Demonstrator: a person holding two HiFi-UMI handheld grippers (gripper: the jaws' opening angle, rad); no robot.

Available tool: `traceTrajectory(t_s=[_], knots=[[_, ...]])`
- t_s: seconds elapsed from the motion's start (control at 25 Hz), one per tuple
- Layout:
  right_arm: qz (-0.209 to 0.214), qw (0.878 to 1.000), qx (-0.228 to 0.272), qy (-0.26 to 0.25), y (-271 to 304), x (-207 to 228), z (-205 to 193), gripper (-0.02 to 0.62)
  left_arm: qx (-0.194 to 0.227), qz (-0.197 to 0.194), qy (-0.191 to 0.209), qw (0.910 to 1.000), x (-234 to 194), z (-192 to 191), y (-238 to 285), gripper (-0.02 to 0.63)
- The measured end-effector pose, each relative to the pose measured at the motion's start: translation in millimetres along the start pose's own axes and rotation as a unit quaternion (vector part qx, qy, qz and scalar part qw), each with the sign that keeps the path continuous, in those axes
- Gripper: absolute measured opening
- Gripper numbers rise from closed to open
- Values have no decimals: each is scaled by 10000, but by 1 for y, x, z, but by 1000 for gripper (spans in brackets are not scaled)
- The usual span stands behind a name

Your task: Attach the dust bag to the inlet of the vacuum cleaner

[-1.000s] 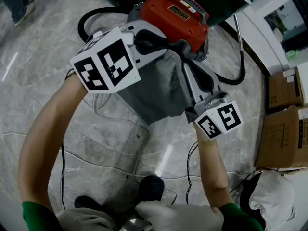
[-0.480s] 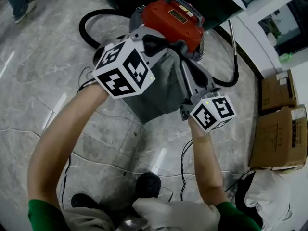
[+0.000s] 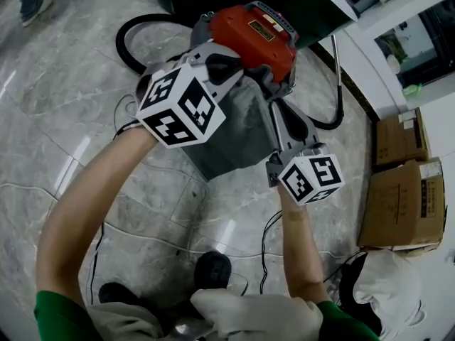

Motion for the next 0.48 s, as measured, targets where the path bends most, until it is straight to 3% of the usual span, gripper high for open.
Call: traceTrajectory(t_s=[0.2, 0.48], knots=[[-177, 9998, 77, -99, -16, 9, 10, 29, 135, 150, 17, 9998, -3, 6, -11, 41], [-6, 9993, 301, -206, -30, -11, 34, 29, 409, 304, -65, 9987, 2, 18, -20, 40]])
Point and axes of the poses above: the fingertips, and each gripper's own axes: y forward along the fingers, x to its right, z out of its top, the point moved 1 cm from there along -y, backward along the fingers, and after that the axes turned 12 degrees about -z, right-handed, at the moved point
